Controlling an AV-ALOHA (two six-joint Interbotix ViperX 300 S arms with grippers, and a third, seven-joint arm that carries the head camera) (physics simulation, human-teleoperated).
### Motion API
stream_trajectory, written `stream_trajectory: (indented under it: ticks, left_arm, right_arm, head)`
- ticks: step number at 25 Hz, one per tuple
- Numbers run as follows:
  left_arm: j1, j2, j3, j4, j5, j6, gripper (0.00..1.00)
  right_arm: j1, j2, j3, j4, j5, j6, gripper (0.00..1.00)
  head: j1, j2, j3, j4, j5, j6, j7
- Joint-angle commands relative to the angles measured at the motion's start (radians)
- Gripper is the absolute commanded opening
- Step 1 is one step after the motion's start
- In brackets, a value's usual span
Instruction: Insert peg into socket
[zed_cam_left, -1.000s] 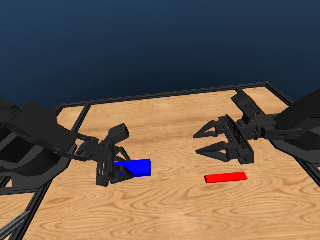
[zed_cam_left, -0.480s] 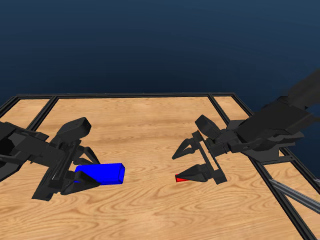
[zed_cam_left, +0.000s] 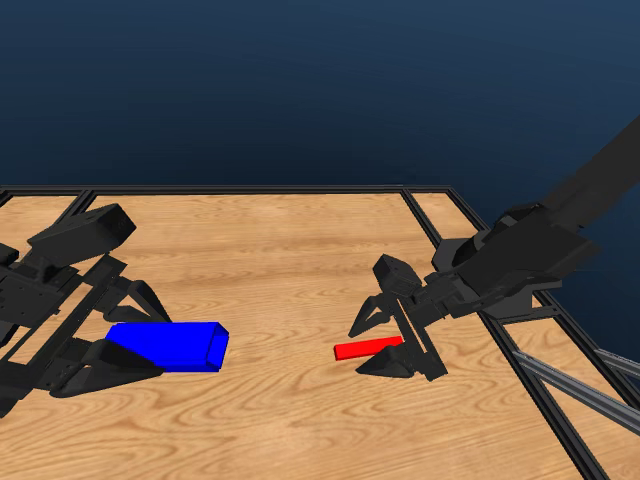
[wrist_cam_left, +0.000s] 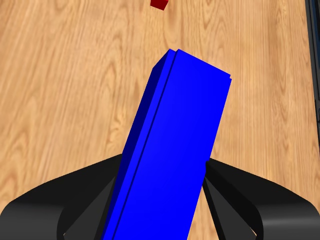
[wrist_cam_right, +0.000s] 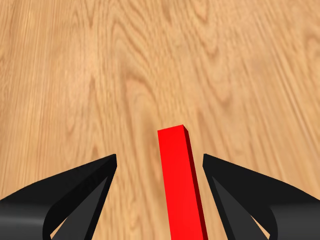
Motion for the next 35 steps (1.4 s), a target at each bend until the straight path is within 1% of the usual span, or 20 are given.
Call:
stream_trajectory:
  ticks: [1, 3, 4, 6, 7, 8, 9, 10, 12, 13, 15, 16, 18, 24, 25, 26, 29, 30, 31, 35]
  left_arm:
    - [-0.011, -0.035, -0.035, 0.086, 0.094, -0.095, 0.0]
    - [-0.018, -0.051, -0.064, 0.118, 0.124, -0.127, 0.0]
    - [-0.023, -0.041, -0.048, 0.147, 0.147, -0.161, 0.0]
    - [-0.037, -0.049, -0.076, 0.188, 0.186, -0.21, 0.0]
    - [-0.04, -0.054, -0.076, 0.208, 0.177, -0.237, 0.0]
    - [-0.05, -0.046, -0.077, 0.218, 0.234, -0.25, 0.0]
    - [-0.056, -0.045, -0.074, 0.247, 0.242, -0.288, 0.0]
    - [-0.065, -0.052, -0.085, 0.27, 0.269, -0.32, 0.0]
    - [-0.05, -0.098, -0.079, 0.266, 0.268, -0.327, 0.0]
    - [-0.077, -0.085, -0.108, 0.317, 0.339, -0.381, 0.0]
    - [-0.109, -0.07, -0.117, 0.378, 0.401, -0.466, 0.0]
    - [-0.119, -0.075, -0.134, 0.42, 0.415, -0.516, 0.0]
    - [-0.172, -0.075, -0.158, 0.477, 0.487, -0.601, 0.0]
    - [-0.271, -0.029, -0.183, 0.638, 0.656, -0.848, 0.0]
    - [-0.244, -0.033, -0.176, 0.592, 0.606, -0.771, 0.0]
    - [-0.288, -0.017, -0.194, 0.655, 0.673, -0.881, 0.0]
    - [-0.323, 0.005, -0.207, 0.693, 0.714, -0.957, 0.0]
    - [-0.331, 0.014, -0.195, 0.706, 0.714, -0.989, 0.0]
    - [-0.338, 0.02, -0.198, 0.715, 0.719, -1.007, 0.0]
    - [-0.364, 0.037, -0.22, 0.748, 0.746, -1.063, 0.0]
  right_arm:
    - [0.045, 0.022, 0.018, 0.011, 0.006, 0.039, 1.0]
    - [0.019, 0.021, 0.016, 0.009, 0.012, 0.025, 1.0]
    - [0.065, 0.029, 0.011, 0.023, -0.04, 0.068, 1.0]
    - [0.072, 0.059, 0.027, 0.028, -0.055, 0.087, 1.0]
    - [0.037, 0.055, 0.026, 0.027, -0.04, 0.096, 1.0]
    - [0.075, 0.076, 0.032, 0.034, -0.059, 0.086, 1.0]
    - [0.072, 0.062, 0.015, 0.022, -0.046, 0.088, 0.59]
    - [0.037, 0.042, 0.036, 0.033, -0.053, 0.051, 0.0]
    - [0.053, 0.068, 0.046, 0.038, -0.058, 0.007, 0.0]
    - [0.058, 0.038, -0.001, 0.024, -0.034, -0.035, 0.0]
    - [0.078, 0.057, 0.015, 0.048, -0.054, -0.058, 0.0]
    - [0.032, 0.022, -0.006, 0.058, -0.053, -0.076, 0.0]
    - [0.068, -0.015, -0.048, 0.008, -0.035, -0.147, 0.0]
    - [-0.029, -0.072, -0.129, 0.019, 0.03, -0.242, 0.0]
    - [-0.031, -0.079, -0.16, -0.011, 0.038, -0.239, 0.0]
    - [-0.058, -0.078, -0.152, -0.049, 0.1, -0.219, 0.0]
    - [-0.09, -0.11, -0.196, -0.041, 0.066, -0.267, 0.0]
    - [-0.089, -0.085, -0.193, -0.063, 0.105, -0.299, 0.0]
    - [-0.104, -0.133, -0.232, -0.117, 0.162, -0.319, 0.0]
    - [-0.157, -0.091, -0.295, -0.168, 0.207, -0.309, 0.0]
  head:
    - [-0.006, -0.016, -0.007, -0.001, -0.009, -0.001, 0.008]
    - [-0.008, -0.017, -0.007, -0.001, -0.012, -0.002, 0.012]
    - [-0.009, -0.017, -0.007, -0.002, -0.012, -0.002, 0.014]
    - [-0.01, -0.019, -0.007, -0.002, -0.012, -0.003, 0.018]
    - [-0.011, -0.019, -0.007, -0.002, -0.014, -0.004, 0.02]
    - [-0.01, -0.02, -0.006, -0.002, -0.012, -0.005, 0.024]
    - [-0.01, -0.02, -0.006, -0.002, -0.012, -0.004, 0.025]
    - [-0.009, -0.022, -0.006, -0.002, -0.01, -0.005, 0.028]
    - [-0.007, -0.027, -0.007, 0.0, -0.009, -0.002, 0.031]
    - [-0.005, -0.029, -0.007, 0.001, -0.01, 0.0, 0.031]
    - [-0.001, -0.035, -0.006, 0.002, -0.012, 0.002, 0.032]
    - [0.003, -0.038, -0.006, 0.004, -0.015, 0.003, 0.033]
    - [0.014, -0.045, -0.005, 0.008, -0.018, 0.007, 0.034]
    - [0.051, -0.056, -0.004, 0.021, -0.03, 0.013, 0.034]
    - [0.059, -0.058, -0.003, 0.023, -0.031, 0.013, 0.033]
    - [0.068, -0.058, -0.002, 0.026, -0.033, 0.013, 0.036]
    - [0.091, -0.058, -0.001, 0.035, -0.037, 0.021, 0.05]
    - [0.099, -0.059, -0.001, 0.038, -0.036, 0.024, 0.054]
    - [0.108, -0.059, -0.002, 0.042, -0.036, 0.027, 0.059]
    - [0.137, -0.061, 0.0, 0.052, -0.041, 0.033, 0.069]
